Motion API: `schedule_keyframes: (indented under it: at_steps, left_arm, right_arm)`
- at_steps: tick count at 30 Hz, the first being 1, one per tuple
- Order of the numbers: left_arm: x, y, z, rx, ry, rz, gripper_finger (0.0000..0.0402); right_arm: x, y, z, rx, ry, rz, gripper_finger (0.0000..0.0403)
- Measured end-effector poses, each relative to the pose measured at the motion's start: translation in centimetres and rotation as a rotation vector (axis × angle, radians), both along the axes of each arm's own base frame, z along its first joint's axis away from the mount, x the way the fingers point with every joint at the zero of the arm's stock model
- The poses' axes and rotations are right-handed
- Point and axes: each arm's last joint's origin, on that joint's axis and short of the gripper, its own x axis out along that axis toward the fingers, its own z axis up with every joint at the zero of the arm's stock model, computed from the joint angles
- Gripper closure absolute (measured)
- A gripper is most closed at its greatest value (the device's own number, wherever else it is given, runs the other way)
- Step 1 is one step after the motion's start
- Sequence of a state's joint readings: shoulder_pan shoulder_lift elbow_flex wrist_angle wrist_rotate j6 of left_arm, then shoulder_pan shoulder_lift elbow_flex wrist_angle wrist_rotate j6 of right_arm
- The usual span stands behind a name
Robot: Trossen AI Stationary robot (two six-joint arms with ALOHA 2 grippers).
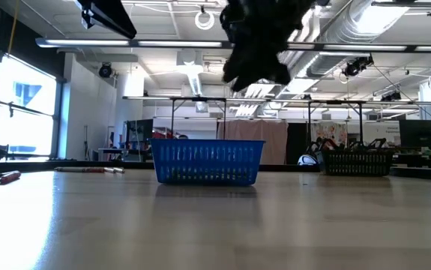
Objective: Sort crayons
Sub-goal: Put the red crayon into the black basket
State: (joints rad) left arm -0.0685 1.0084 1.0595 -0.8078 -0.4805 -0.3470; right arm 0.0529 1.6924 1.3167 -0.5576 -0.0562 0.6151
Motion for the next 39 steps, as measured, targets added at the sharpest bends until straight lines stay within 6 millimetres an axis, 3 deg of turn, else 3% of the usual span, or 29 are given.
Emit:
schedule_keyframes:
  at_steps: [4, 9, 18, 25, 32, 39]
  left_arm:
    - [-0.1, 0.0, -0.1, -0.014, 0.008, -0.006, 0.0341]
    - [0.0, -0.1, -0.1, -0.024, 0.007, -0.016, 0.0341]
    - [0.0, 0.0, 0.0, -0.015, 0.004, -0.018, 0.0341]
    - [0.1, 0.0, 0.0, -0.01, -0.005, -0.02, 0.0341]
    - [0.2, 0.0, 0.2, -0.017, -0.027, -0.015, 0.0341]
    - [0.2, 0.0, 0.2, -0.031, -0.034, -0.004, 0.0341]
  right_arm:
    - [-2.4, 2.4, 1.8, 0.118, 0.301, 0.089, 0.0314]
    - [-4.8, 6.4, 2.2, 0.114, 0.485, 0.109, 0.0322]
    - [-7.2, 14.2, -3.1, 0.208, 0.435, 0.119, 0.0323]
    - [-10.4, 18.8, -4.6, 0.241, 0.449, 0.22, 0.0323]
    - [-12.5, 21.6, -4.8, 0.029, 0.303, 0.371, 0.0323]
    - [-12.0, 22.9, -7.0, -0.007, 0.294, 0.414, 0.0323]
